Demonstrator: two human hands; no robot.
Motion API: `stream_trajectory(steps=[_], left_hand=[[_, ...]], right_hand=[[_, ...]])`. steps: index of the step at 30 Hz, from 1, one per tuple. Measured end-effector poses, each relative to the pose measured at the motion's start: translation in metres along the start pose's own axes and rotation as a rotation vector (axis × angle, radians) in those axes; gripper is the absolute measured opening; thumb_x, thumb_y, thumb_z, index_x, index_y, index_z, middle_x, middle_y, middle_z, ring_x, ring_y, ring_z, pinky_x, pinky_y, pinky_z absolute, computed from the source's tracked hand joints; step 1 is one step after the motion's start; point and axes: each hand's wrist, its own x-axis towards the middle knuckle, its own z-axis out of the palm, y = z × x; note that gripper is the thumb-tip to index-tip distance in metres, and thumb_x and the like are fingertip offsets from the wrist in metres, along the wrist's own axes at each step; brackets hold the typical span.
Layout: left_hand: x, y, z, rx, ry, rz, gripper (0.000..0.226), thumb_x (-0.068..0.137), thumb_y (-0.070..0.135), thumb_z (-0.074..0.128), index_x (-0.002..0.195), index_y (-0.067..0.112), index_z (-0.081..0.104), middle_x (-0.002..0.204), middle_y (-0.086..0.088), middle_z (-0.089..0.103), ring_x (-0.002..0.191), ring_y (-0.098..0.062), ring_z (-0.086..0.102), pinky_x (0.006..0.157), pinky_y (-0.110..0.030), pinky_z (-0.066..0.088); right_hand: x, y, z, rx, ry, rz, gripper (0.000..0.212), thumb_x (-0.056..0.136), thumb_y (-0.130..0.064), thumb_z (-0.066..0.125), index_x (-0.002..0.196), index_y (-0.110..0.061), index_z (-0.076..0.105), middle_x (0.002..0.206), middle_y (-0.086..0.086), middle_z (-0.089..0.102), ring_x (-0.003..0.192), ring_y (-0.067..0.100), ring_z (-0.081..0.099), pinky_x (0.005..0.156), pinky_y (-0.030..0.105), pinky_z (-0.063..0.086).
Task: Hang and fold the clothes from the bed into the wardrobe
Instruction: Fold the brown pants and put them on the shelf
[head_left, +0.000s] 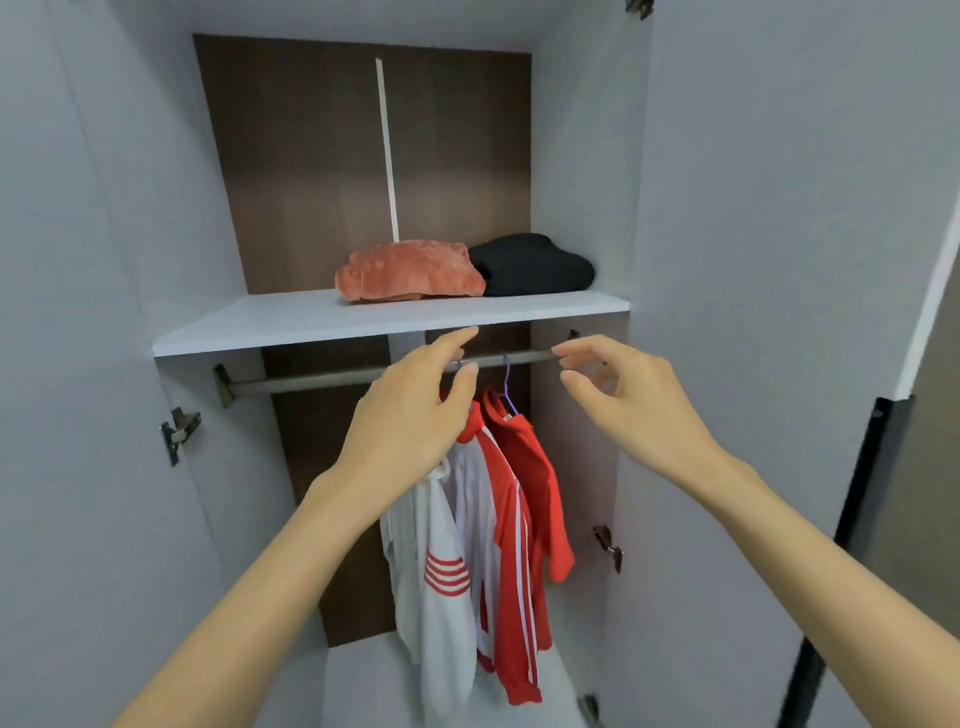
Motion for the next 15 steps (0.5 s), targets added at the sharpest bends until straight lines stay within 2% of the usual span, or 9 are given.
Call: stream_trajectory(steps=[4, 6, 10, 15], left_hand=[[-0.043, 0.0, 0.008, -0.025, -0.078, 0.002, 0.043, 0.1, 0.04, 0.039, 0.142, 0.037, 0.038, 0.136, 0.01, 0.053, 0.121, -0.008, 0.051, 0.096, -0.026, 0.04], [-0.068, 0.009, 0.012, -0.057, -0.139, 0.016, 0.042, 0.1, 0.04, 0.038, 0.142, 0.037, 0.038, 0.135, 0.011, 0.054, 0.12, -0.008, 0.052, 0.099, -0.028, 0.04], [-0.112, 0.039, 0.024, -0.118, -0.248, 0.092, 0.042, 0.1, 0.036, 0.04, 0.142, 0.036, 0.039, 0.129, 0.009, 0.057, 0.116, -0.011, 0.054, 0.095, -0.029, 0.04], [-0.15, 0.102, 0.053, -0.138, -0.358, 0.219, 0.042, 0.099, 0.031, 0.042, 0.141, 0.032, 0.04, 0.129, 0.004, 0.057, 0.118, -0.019, 0.053, 0.097, -0.036, 0.043]], right_hand=[[-0.062, -0.014, -0.004, -0.018, -0.019, 0.098, 0.026, 0.092, -0.029, 0.056, 0.116, -0.036, 0.062, 0.104, -0.024, 0.064, 0.086, 0.001, 0.058, 0.081, 0.033, 0.051], [-0.099, -0.019, -0.011, -0.053, -0.025, 0.15, 0.026, 0.092, -0.028, 0.055, 0.116, -0.036, 0.062, 0.106, -0.023, 0.064, 0.086, 0.003, 0.059, 0.082, 0.034, 0.051], [-0.173, -0.023, -0.043, -0.115, -0.019, 0.275, 0.026, 0.093, -0.031, 0.054, 0.117, -0.037, 0.06, 0.109, -0.022, 0.064, 0.09, 0.006, 0.059, 0.083, 0.036, 0.051], [-0.261, -0.015, -0.098, -0.233, 0.059, 0.44, 0.025, 0.092, -0.034, 0.053, 0.115, -0.041, 0.059, 0.103, -0.026, 0.061, 0.088, 0.003, 0.057, 0.078, 0.033, 0.05]])
